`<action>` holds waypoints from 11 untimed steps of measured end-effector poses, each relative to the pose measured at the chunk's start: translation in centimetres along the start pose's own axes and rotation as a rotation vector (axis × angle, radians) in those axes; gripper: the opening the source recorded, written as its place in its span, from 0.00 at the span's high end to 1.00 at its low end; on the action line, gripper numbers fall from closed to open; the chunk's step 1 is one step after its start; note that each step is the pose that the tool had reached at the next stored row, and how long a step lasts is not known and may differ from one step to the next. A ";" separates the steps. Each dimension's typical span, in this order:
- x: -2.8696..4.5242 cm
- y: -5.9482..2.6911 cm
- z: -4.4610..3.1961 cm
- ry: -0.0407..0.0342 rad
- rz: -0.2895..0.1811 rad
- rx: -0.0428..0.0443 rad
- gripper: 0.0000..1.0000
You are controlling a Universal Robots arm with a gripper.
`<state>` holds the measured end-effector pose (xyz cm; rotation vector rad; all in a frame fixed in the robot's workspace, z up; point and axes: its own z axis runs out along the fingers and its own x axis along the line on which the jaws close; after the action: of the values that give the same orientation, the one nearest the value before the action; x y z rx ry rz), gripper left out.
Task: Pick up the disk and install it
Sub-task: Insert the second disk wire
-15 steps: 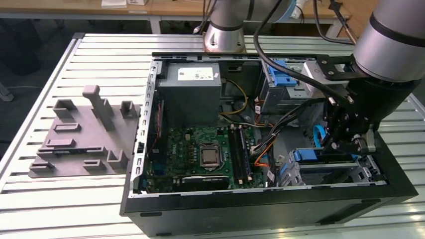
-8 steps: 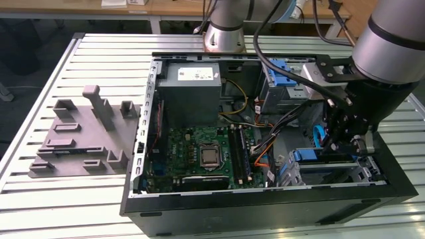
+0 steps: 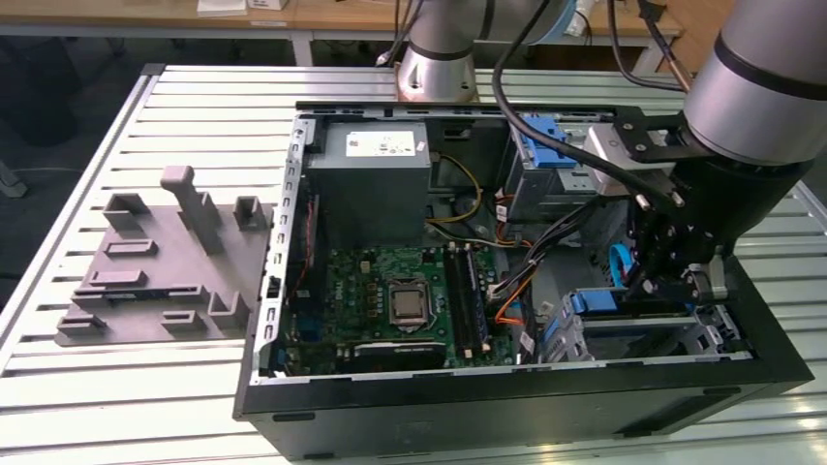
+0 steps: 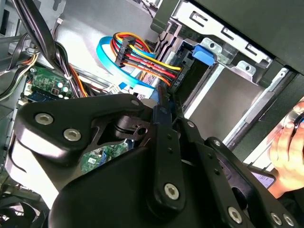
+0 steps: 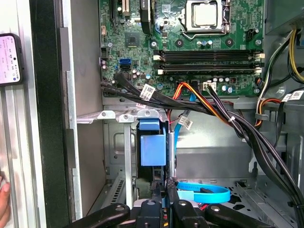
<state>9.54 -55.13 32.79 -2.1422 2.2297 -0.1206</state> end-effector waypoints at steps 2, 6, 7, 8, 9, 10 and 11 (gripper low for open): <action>0.00 0.00 0.01 -0.0001 0.000 0.0000 0.84; 0.00 0.00 0.03 -0.0005 0.000 -0.0001 0.84; -0.01 0.01 0.05 -0.0010 0.000 -0.0001 0.83; -0.01 0.00 0.06 -0.0015 0.000 0.0001 0.83; 0.00 0.00 0.02 -0.0012 0.000 0.0000 0.76; 0.00 -0.01 -0.07 -0.0007 0.000 0.0000 0.76; 0.00 -0.02 -0.18 -0.0005 0.000 0.0000 0.76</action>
<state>9.54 -55.13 32.97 -2.1420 2.2294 -0.1201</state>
